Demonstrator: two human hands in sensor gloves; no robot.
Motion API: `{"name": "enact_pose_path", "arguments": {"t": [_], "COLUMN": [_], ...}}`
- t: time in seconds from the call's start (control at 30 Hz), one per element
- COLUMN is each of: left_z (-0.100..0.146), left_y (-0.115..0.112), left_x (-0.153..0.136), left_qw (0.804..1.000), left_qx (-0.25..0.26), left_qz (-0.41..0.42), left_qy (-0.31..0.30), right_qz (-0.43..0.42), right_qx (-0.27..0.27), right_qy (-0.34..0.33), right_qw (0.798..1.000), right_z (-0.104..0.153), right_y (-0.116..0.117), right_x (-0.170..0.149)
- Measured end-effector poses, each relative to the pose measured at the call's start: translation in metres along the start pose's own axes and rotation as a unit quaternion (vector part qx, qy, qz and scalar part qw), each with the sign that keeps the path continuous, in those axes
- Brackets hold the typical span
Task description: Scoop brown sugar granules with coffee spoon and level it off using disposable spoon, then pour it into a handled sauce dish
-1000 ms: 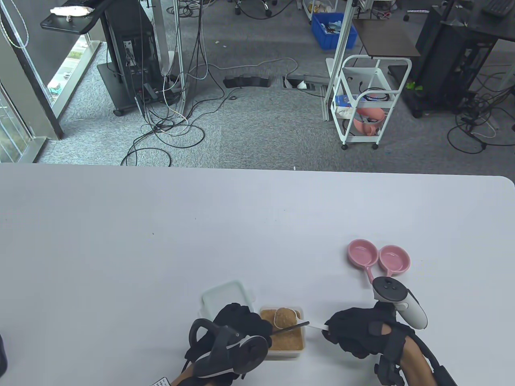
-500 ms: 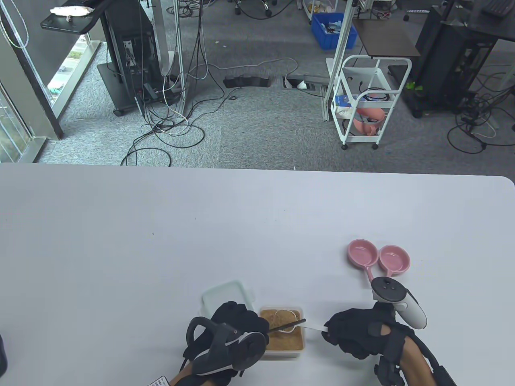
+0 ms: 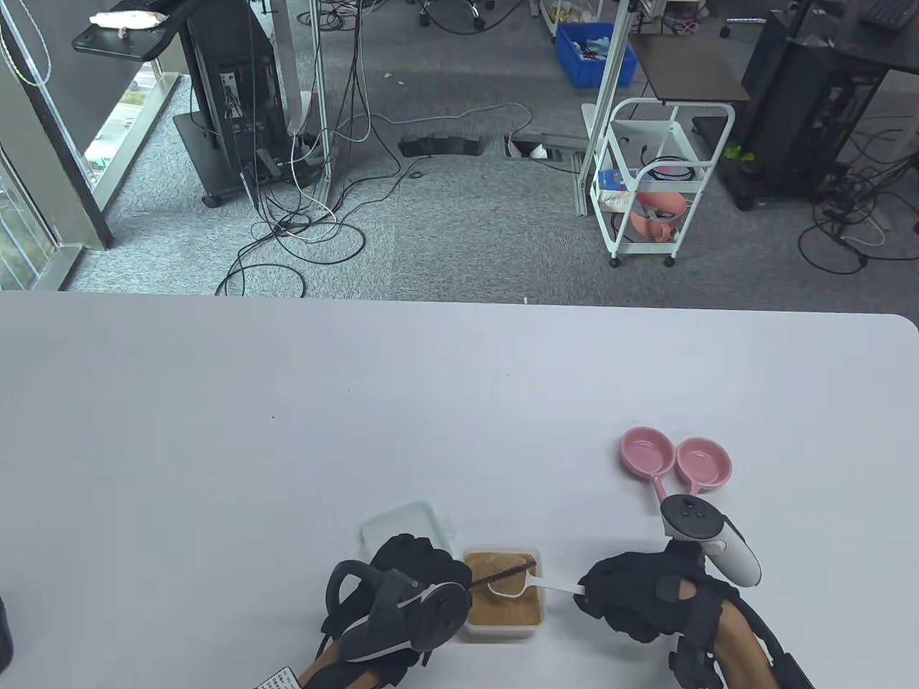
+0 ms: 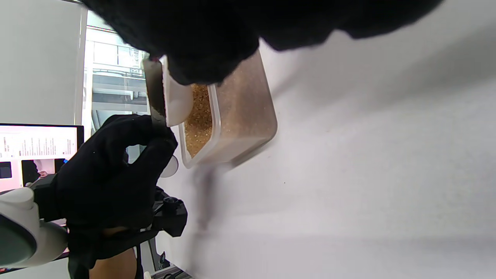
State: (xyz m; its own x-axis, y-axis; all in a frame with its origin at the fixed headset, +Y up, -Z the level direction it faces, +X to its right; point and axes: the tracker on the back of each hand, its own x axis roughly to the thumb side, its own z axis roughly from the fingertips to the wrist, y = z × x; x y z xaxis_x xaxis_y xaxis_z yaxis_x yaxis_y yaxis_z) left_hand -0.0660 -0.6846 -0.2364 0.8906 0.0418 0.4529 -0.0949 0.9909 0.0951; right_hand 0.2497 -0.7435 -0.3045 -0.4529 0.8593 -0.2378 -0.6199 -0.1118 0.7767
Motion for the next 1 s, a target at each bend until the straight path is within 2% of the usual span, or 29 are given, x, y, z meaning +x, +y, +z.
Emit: {"name": "enact_pose_path", "arguments": {"t": [1.0], "left_z": [-0.003], "left_y": [-0.003], "left_x": [-0.015], "left_qw": [0.999], "left_qx": [-0.003], "left_qz": [-0.003], "left_qy": [0.032], "right_qz": [-0.007], "right_qx": [0.007], "right_qy": [0.006], "right_qw": [1.000], "right_z": [0.001], "right_y": [0.001], "right_x": [-0.001]}}
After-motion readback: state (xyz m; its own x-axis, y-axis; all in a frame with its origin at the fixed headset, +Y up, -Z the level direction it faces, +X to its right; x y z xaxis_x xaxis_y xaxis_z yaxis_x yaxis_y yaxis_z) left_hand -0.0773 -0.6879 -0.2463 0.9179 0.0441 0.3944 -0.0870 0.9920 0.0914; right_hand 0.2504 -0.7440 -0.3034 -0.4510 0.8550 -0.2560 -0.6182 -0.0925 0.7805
